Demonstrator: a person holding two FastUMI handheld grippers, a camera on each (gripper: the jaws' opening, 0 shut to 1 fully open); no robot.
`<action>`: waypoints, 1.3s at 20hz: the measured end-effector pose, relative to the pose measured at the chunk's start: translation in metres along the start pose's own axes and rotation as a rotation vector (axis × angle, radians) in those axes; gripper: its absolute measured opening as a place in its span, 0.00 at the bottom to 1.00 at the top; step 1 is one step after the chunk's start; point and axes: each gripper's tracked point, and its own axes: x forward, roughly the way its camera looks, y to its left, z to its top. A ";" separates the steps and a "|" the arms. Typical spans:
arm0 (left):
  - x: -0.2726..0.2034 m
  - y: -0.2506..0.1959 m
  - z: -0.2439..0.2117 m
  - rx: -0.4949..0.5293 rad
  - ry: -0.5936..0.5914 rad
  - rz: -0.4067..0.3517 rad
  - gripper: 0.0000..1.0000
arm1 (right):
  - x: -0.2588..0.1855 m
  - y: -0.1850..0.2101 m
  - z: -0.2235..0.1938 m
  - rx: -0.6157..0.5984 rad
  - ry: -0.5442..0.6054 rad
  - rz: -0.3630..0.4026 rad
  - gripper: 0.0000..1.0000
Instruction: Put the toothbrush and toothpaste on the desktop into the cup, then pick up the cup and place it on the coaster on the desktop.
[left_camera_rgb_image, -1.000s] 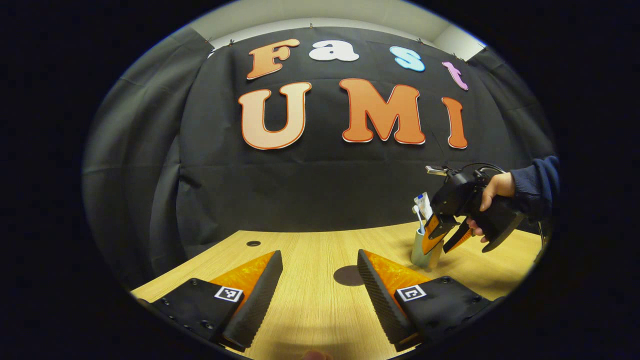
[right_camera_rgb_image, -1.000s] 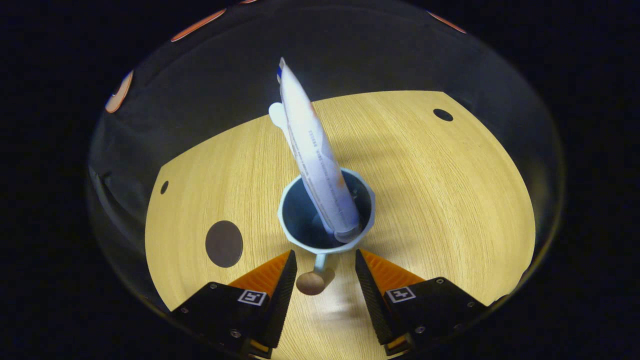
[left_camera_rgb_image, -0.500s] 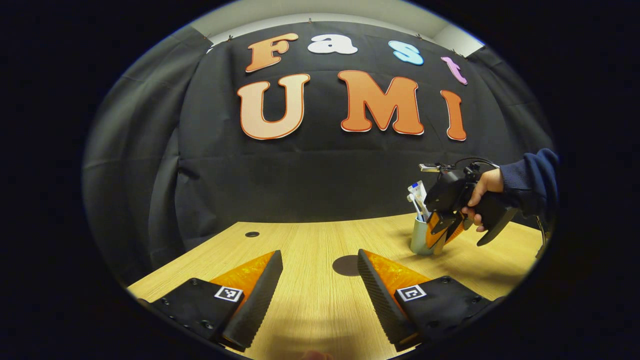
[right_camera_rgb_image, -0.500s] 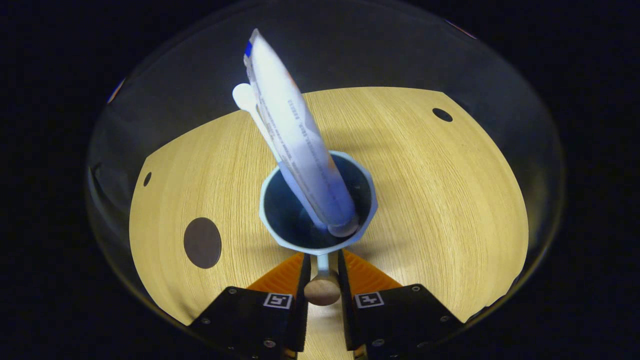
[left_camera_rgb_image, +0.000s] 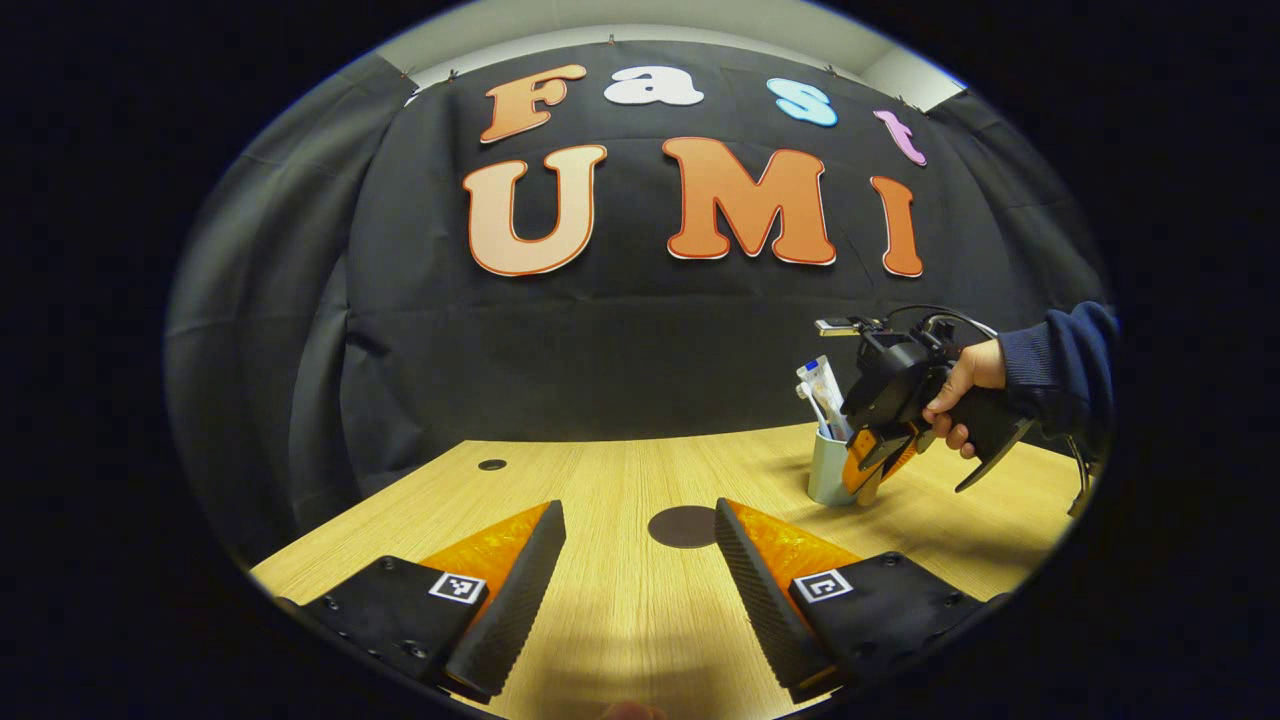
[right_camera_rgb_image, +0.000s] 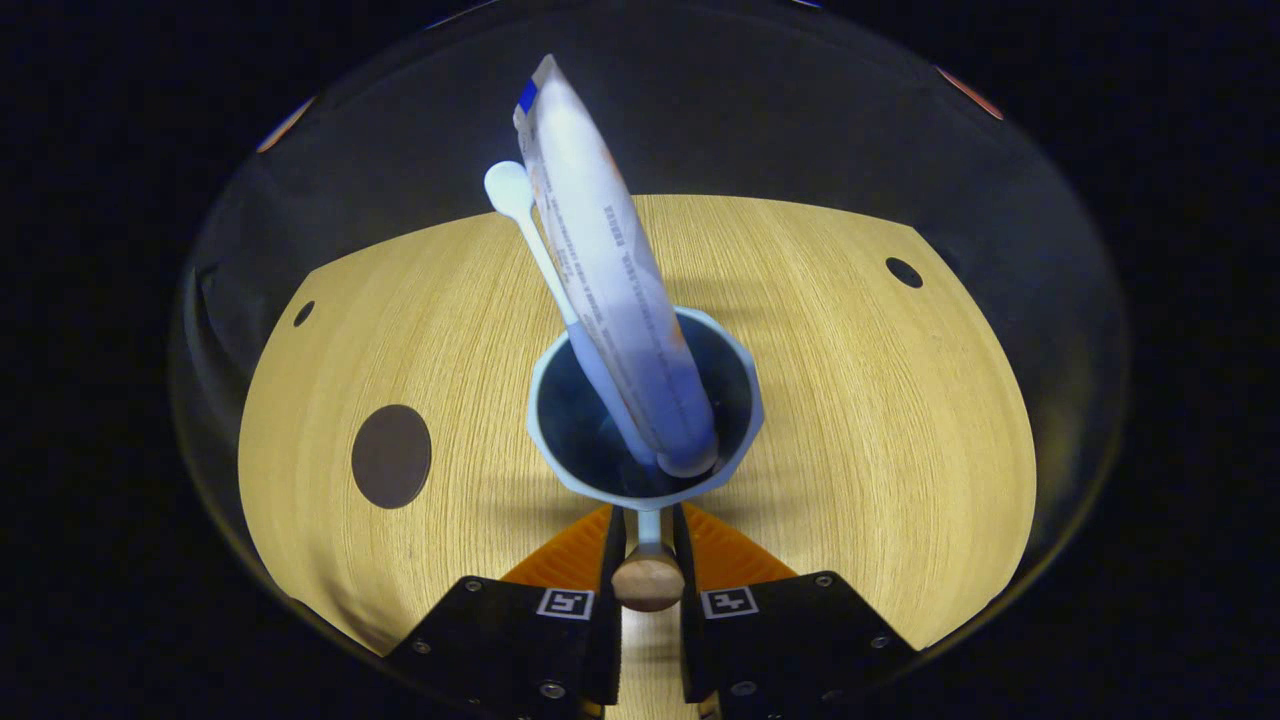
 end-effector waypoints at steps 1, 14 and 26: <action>0.000 -0.001 -0.001 0.001 -0.001 -0.001 0.95 | -0.001 0.002 0.003 -0.002 -0.004 0.012 0.24; 0.001 0.001 -0.015 -0.012 0.019 0.001 0.95 | -0.003 0.009 0.022 -0.194 -0.087 0.137 0.24; -0.001 0.012 -0.023 -0.022 0.030 0.015 0.96 | -0.004 0.014 0.023 -0.331 -0.056 0.220 0.24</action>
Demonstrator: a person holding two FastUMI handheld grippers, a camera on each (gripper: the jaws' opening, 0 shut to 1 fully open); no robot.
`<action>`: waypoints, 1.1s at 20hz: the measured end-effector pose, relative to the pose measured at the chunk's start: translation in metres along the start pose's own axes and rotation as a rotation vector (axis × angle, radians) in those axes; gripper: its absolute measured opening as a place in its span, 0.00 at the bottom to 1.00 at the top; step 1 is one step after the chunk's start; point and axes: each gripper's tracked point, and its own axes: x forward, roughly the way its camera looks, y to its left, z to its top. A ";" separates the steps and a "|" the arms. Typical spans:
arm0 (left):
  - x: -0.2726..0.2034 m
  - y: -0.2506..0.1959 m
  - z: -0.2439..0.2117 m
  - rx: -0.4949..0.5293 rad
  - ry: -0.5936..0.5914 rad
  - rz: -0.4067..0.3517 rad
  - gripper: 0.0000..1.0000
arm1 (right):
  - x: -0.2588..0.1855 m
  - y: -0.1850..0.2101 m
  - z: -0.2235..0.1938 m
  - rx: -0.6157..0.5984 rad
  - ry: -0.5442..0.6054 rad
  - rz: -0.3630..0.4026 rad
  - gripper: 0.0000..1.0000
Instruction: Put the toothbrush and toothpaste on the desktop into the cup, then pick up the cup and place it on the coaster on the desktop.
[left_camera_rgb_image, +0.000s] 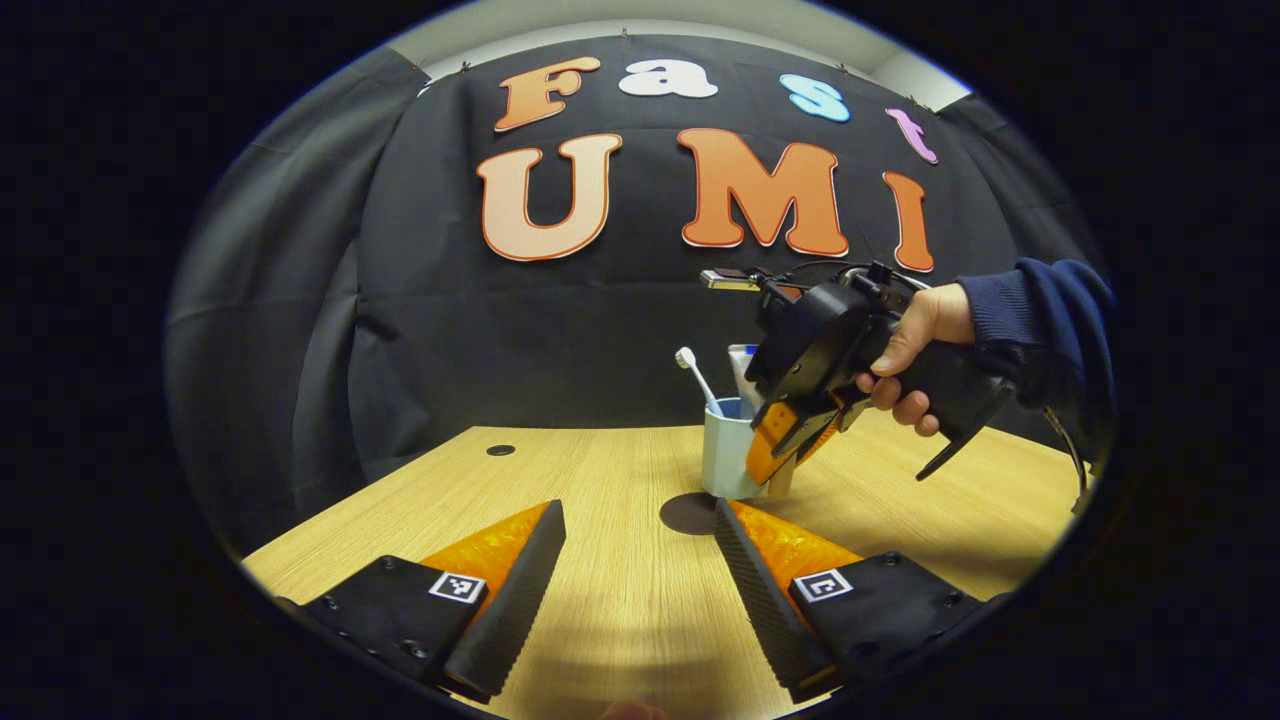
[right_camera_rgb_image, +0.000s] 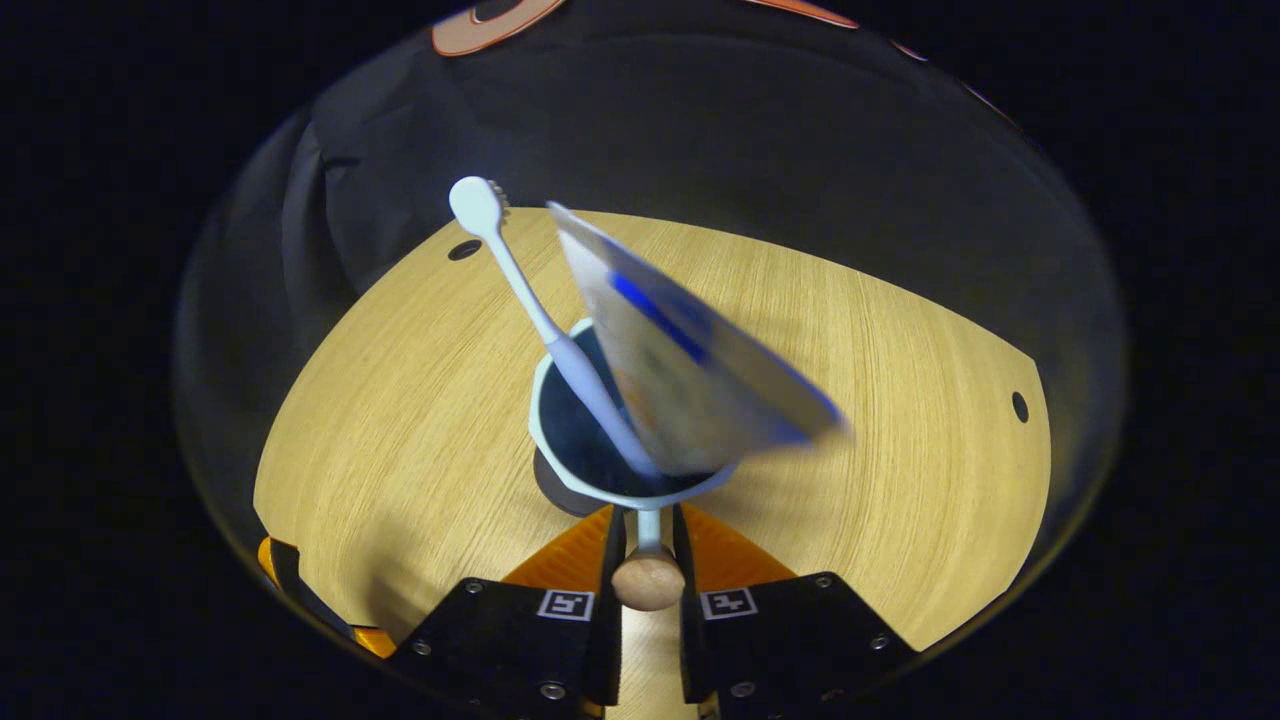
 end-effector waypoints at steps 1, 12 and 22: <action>0.000 0.001 -0.002 0.004 0.003 0.003 0.96 | 0.000 0.002 0.001 -0.001 0.001 0.012 0.24; 0.002 0.006 -0.015 -0.006 0.033 0.014 0.96 | 0.007 0.002 -0.006 -0.049 0.049 0.048 0.24; 0.006 -0.001 -0.015 0.006 0.043 0.015 0.96 | -0.028 -0.008 -0.026 -0.025 0.004 0.117 0.67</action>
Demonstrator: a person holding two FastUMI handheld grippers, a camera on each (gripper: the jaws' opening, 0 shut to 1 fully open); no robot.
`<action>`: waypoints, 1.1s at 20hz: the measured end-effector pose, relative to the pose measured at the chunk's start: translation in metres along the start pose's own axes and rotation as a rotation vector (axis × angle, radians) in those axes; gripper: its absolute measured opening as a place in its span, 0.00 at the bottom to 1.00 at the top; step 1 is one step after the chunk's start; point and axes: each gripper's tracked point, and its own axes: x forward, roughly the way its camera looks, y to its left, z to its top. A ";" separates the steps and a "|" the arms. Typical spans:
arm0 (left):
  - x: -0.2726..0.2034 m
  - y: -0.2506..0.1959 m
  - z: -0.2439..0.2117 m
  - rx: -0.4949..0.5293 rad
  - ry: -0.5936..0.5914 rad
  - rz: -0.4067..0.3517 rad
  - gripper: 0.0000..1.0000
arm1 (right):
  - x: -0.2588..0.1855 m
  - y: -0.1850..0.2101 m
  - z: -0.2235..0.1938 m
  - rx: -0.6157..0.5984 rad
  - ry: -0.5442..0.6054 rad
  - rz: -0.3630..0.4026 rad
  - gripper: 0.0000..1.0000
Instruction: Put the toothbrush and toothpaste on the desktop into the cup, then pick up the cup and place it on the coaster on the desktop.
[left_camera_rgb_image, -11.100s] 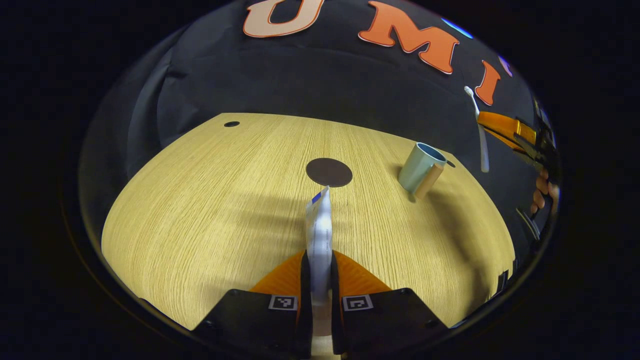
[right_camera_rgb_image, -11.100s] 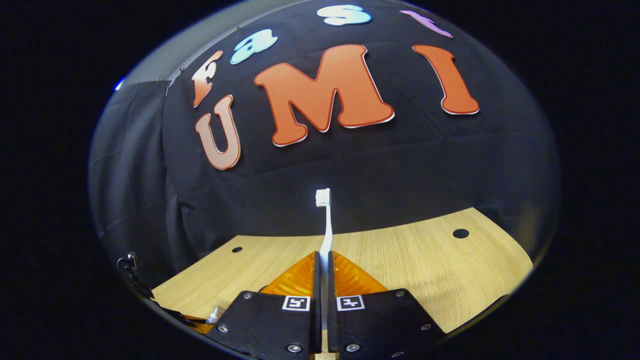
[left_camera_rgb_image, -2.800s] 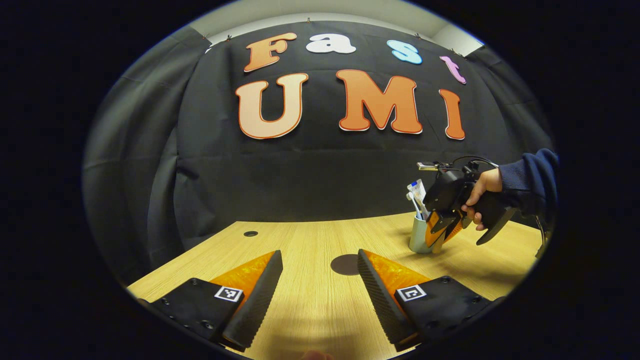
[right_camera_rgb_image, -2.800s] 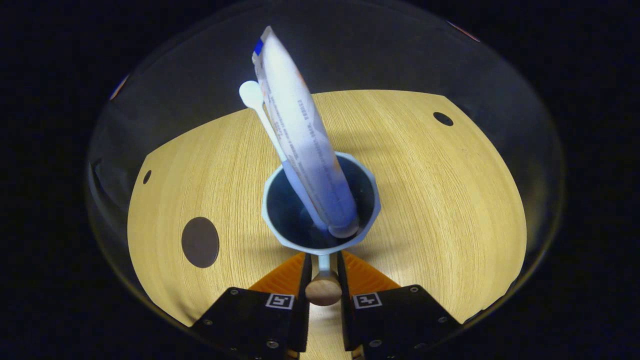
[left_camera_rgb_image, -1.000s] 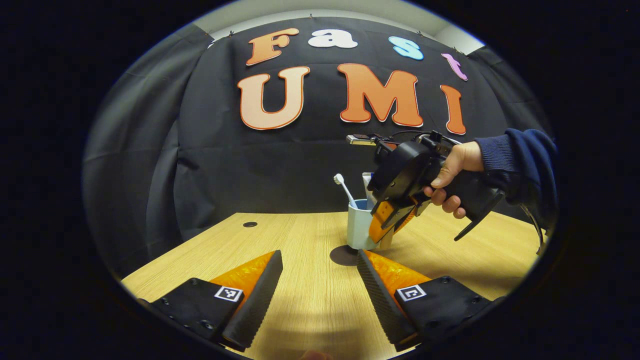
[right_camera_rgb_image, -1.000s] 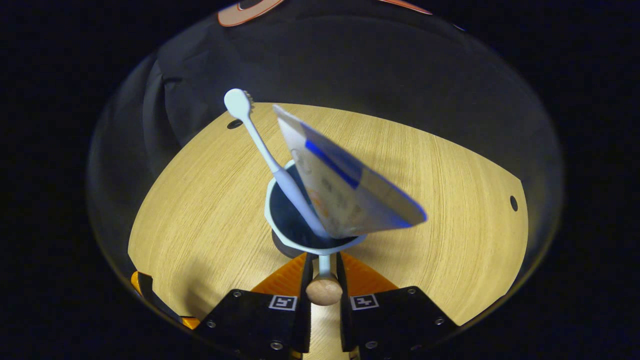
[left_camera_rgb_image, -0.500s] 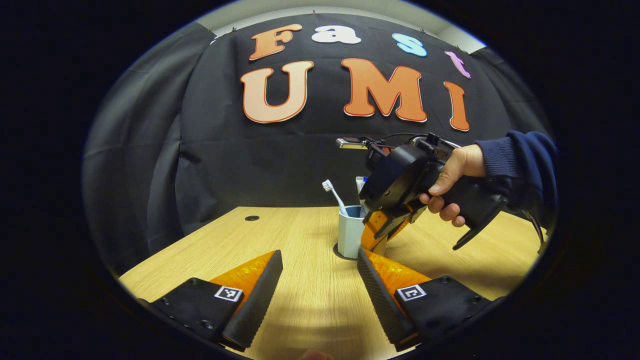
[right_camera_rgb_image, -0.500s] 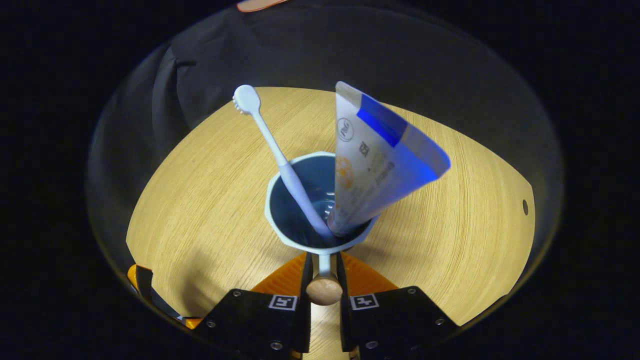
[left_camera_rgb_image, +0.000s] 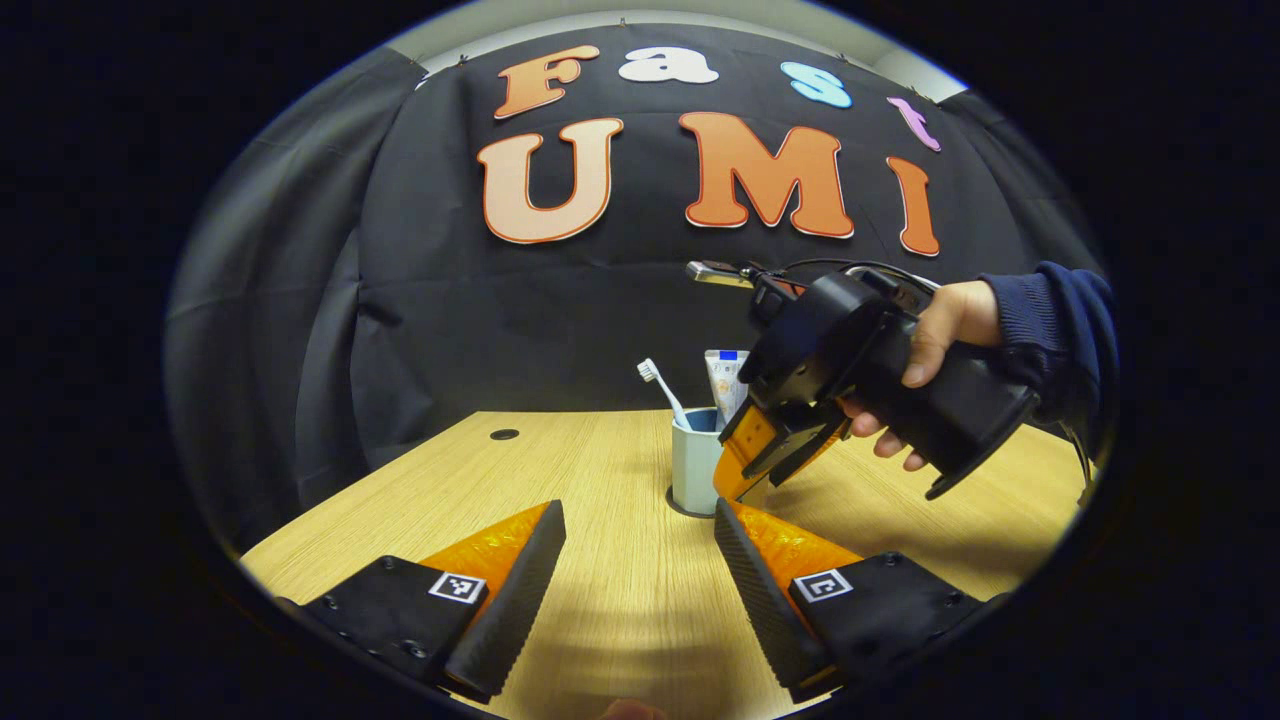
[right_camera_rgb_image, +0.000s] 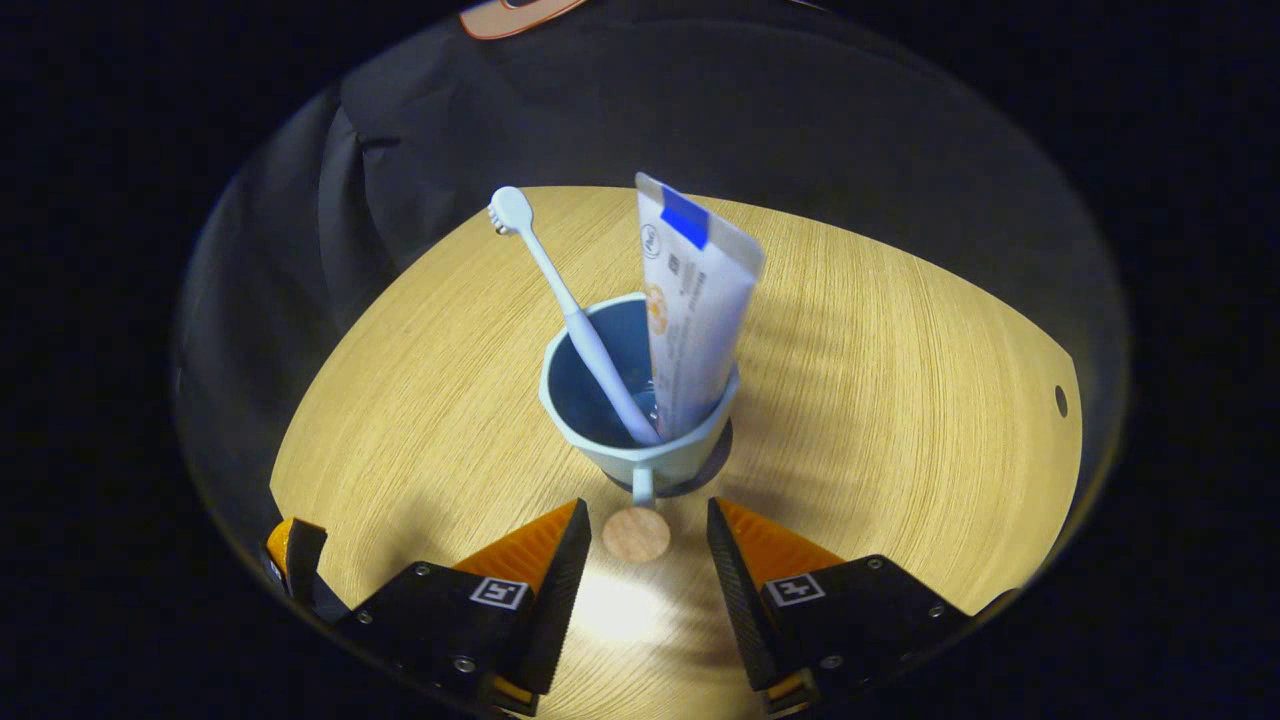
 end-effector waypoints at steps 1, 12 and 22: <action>0.001 -0.003 0.001 0.001 0.001 -0.003 0.96 | -0.007 -0.005 -0.002 0.000 -0.015 0.003 0.70; 0.008 -0.048 0.027 0.032 -0.037 -0.043 0.96 | -0.113 -0.080 0.011 0.040 -0.453 -0.063 0.84; 0.015 -0.092 0.062 0.043 -0.101 -0.097 0.96 | -0.210 -0.148 -0.014 0.072 -0.838 -0.229 0.84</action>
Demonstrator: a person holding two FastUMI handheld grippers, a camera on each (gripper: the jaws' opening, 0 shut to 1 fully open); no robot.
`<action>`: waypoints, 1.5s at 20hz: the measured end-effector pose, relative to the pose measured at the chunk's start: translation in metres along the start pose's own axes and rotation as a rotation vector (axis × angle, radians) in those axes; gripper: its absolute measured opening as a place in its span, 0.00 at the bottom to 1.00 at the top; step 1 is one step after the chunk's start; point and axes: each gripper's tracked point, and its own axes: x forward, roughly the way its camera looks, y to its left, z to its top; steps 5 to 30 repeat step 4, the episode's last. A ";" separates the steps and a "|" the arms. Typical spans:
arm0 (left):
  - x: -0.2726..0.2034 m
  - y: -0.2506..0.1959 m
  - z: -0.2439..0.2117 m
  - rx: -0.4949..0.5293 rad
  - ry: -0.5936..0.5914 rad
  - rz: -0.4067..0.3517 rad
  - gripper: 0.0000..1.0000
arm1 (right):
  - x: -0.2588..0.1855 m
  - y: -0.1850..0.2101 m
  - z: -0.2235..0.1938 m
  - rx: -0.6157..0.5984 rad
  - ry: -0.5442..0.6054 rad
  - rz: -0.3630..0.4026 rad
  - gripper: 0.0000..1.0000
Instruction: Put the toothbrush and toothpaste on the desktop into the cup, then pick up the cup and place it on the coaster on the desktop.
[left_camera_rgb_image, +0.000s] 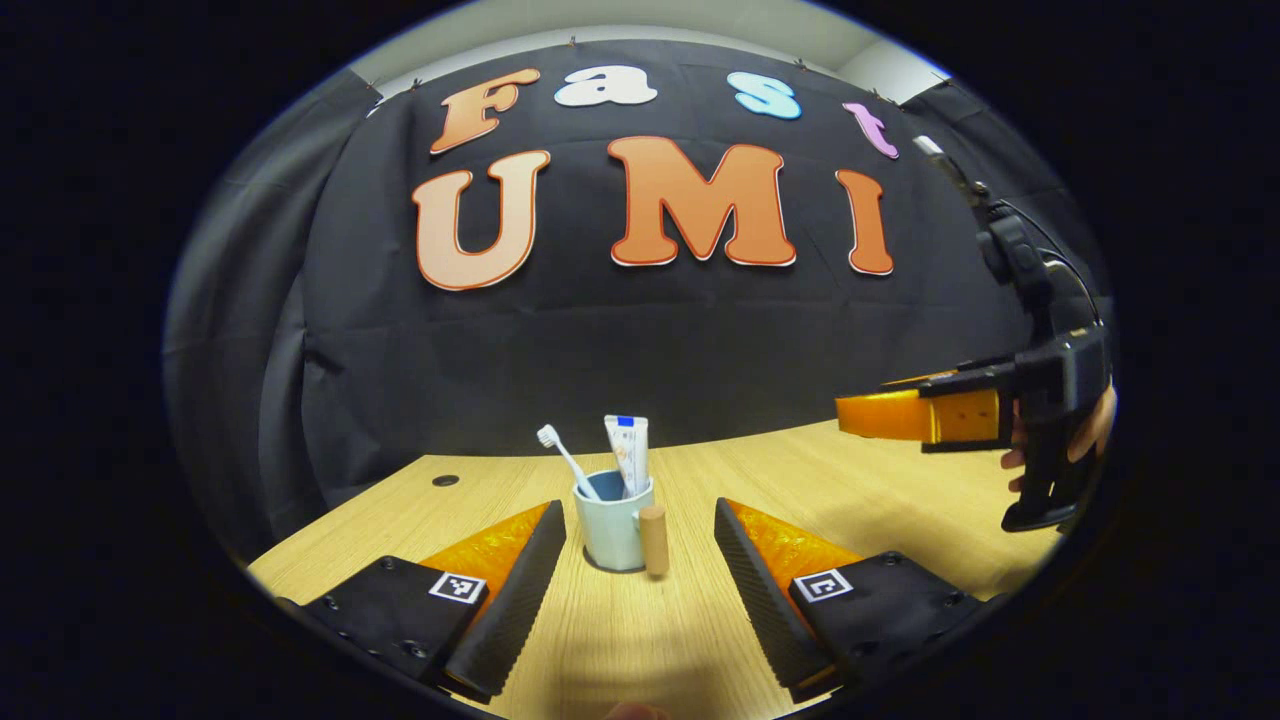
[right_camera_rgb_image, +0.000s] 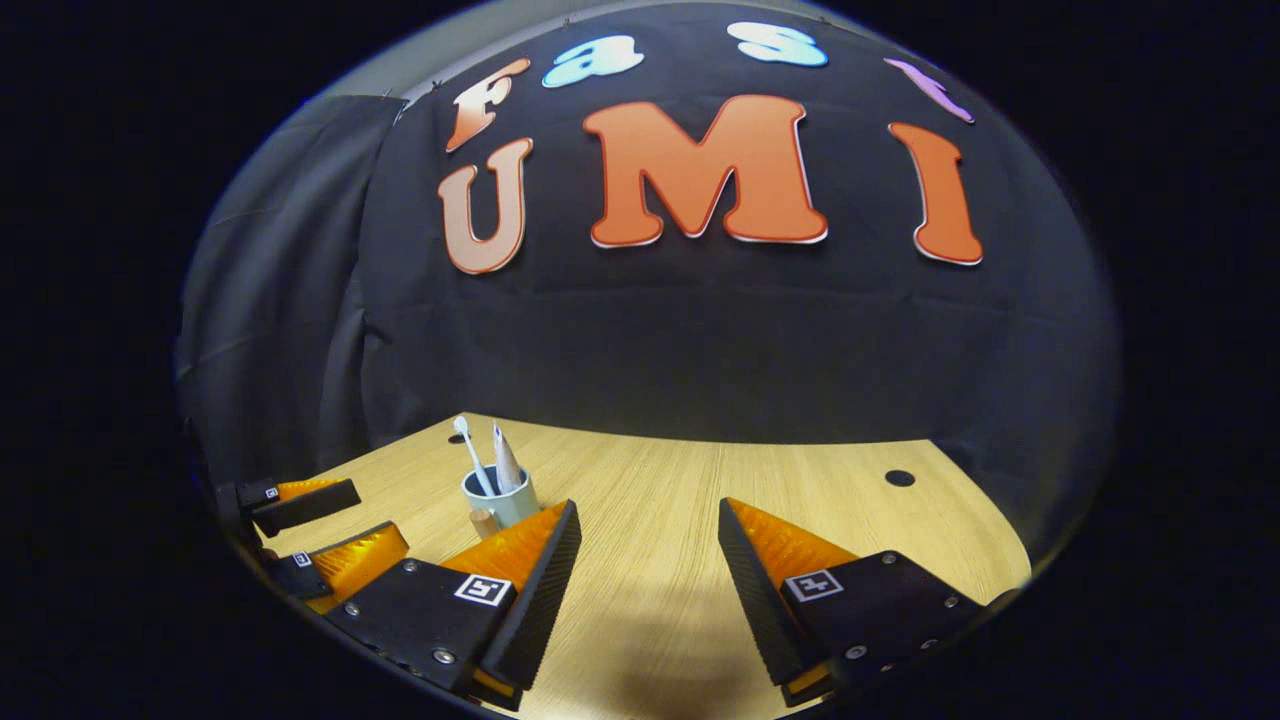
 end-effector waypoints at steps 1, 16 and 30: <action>0.002 -0.005 0.003 0.001 -0.002 -0.010 0.96 | -0.007 -0.006 0.003 -0.005 -0.028 -0.015 0.84; 0.001 -0.013 0.014 0.016 -0.036 -0.011 0.96 | -0.021 -0.020 0.013 -0.010 -0.118 -0.065 0.84; 0.001 -0.013 0.014 0.016 -0.036 -0.011 0.96 | -0.021 -0.020 0.013 -0.010 -0.118 -0.065 0.84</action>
